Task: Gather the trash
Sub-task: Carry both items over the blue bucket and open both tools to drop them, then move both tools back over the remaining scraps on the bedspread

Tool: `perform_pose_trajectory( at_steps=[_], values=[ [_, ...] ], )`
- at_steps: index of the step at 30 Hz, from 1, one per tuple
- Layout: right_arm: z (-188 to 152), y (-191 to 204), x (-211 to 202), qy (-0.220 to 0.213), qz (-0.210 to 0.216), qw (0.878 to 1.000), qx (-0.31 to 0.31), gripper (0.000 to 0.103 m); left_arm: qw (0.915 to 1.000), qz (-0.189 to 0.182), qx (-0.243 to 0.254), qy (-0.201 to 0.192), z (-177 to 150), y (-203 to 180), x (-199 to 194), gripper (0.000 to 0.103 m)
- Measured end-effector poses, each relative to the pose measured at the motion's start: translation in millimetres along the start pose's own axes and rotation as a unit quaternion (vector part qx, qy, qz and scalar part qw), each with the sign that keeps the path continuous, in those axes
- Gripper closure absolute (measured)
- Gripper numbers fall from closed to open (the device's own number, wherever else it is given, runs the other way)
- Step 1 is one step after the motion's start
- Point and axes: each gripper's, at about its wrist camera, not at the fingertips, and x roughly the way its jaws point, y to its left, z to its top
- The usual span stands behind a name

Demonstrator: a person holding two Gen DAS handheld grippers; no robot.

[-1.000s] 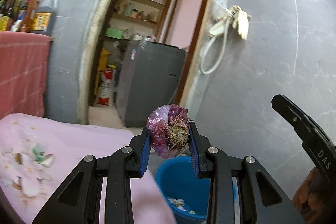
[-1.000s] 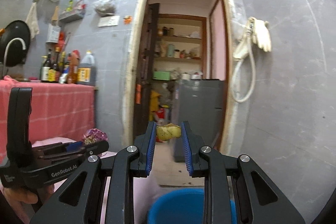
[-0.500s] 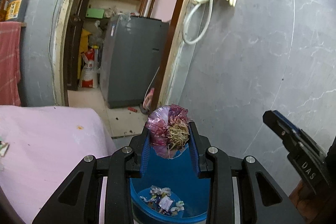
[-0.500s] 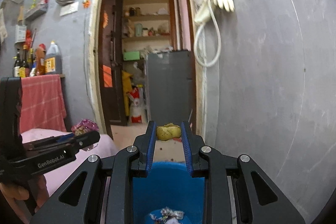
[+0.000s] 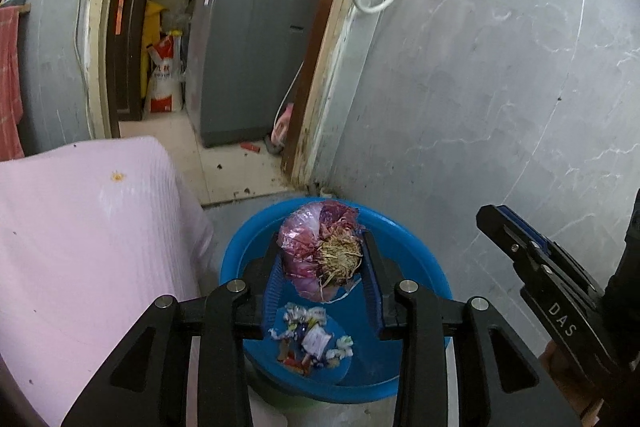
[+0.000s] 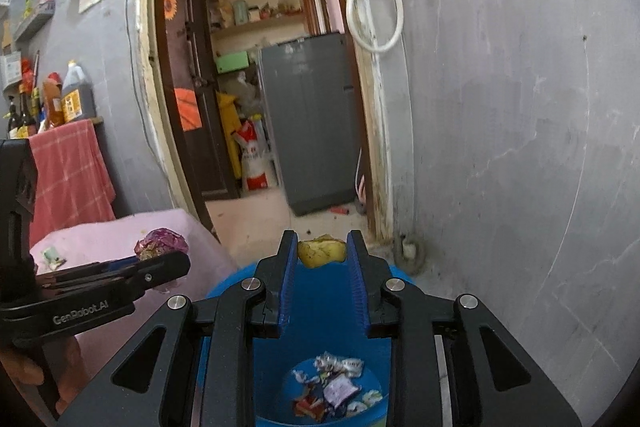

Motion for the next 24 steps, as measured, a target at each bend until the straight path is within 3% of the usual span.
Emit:
perform_pose_trajectory(
  at_steps=[6,14,17,20,24],
  values=[
    [-3,-6,11,0.027,0.004,1.0,0.012,0.078,0.9996,-0.002,-0.006,0.029,-6,4,11,0.069],
    [0,-9,16,0.035,0.007,0.999,0.017,0.07,0.9995,0.0,-0.017,0.027,-7,7,6,0.065],
    [3,-7,13,0.028,0.009,0.999,0.017,0.07,0.9996,0.002,-0.023,0.015,-4,8,-3,0.064],
    [9,-3,5,0.015,0.01,1.0,0.013,0.066,0.9995,0.01,-0.028,-0.011,0,12,-20,0.053],
    [23,8,-9,-0.007,0.016,1.0,0.006,0.056,0.9986,0.02,-0.028,-0.039,10,17,-43,0.052]
  ],
)
